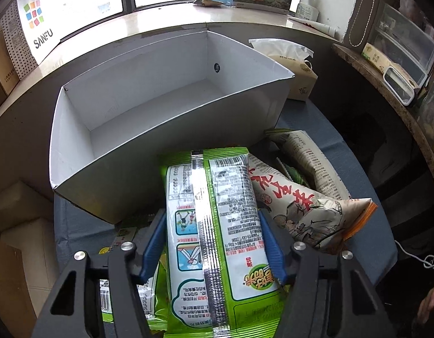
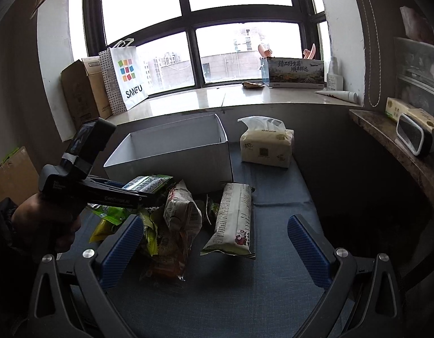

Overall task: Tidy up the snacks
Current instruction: 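Grasp the green-and-white wafer pack with the left gripper while the right grasps the white cracker bag, then lower both held snacks into the white box and open both grippers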

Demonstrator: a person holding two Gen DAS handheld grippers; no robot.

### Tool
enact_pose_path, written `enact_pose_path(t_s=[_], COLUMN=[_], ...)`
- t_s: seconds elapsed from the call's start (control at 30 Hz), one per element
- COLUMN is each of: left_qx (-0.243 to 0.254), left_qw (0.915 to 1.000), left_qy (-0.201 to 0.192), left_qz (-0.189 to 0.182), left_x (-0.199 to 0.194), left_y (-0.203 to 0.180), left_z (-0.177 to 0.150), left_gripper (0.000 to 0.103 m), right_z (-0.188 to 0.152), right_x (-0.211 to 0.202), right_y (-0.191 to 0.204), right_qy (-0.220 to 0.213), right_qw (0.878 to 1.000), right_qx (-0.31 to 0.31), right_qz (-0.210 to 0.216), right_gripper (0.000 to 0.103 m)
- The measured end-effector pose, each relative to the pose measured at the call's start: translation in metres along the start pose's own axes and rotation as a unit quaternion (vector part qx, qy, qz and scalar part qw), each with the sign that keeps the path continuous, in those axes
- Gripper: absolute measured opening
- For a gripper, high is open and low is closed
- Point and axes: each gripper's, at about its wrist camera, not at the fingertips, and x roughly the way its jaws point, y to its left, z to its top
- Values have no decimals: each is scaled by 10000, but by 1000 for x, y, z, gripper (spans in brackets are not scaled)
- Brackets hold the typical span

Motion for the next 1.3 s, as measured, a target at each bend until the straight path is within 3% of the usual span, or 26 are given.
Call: enact_pose_path(t_s=[0.1, 0.23, 0.4, 0.53, 0.63, 0.8, 0.93, 1.0, 1.03, 1.07, 1.17, 1.3], left_qx=[-104, -254, -302, -331, -321, -250, -160, -47, 2, 42, 78, 26], left_qw=[9983, 9894, 9782, 9702, 9695, 9678, 9611, 9586, 9586, 9586, 9604, 9592], left_qy=[-557, -1362, -2002, -2353, -2388, -2474, -2741, -2843, -2844, -2848, -2784, -2828], left_qz=[-153, -443, -457, -464, -459, -392, -307, -164, -112, -64, 15, 25], left_x=[-35, -86, -129, -152, -160, -165, -172, -173, -172, -171, -169, -170], left_y=[9, 18, 22, 25, 25, 23, 20, 17, 15, 14, 11, 14], left_z=[-8, -27, -58, -83, -96, -105, -110, -112, -112, -113, -114, -116], left_gripper=[67, 67, 67, 67, 67, 67, 67, 68, 68, 68, 68, 69], right_z=[-1, -4, 0, 6, 11, 13, 10, 7, 4, 1, -2, 2], right_x=[6, 21, 43, 67, 92, 135, 163, 171, 175, 181, 174, 146], right_y=[-2, 1, 14, 22, 28, 31, 30, 29, 28, 28, 28, 30], right_qy=[64, 223, 289, 475, 635, 960, 1324, 1383, 1478, 1657, 1587, 1288], right_qw=[9999, 9996, 9986, 9966, 9951, 9916, 9872, 9856, 9842, 9812, 9822, 9869], right_qx=[83, 69, -198, -334, -409, -455, -307, -222, -182, -142, -209, -426], right_qz=[60, 179, 406, 590, 641, 742, 836, 945, 958, 981, 987, 876], right_gripper=[103, 103, 103, 103, 103, 103, 102, 85, 58, 50, 38, 35])
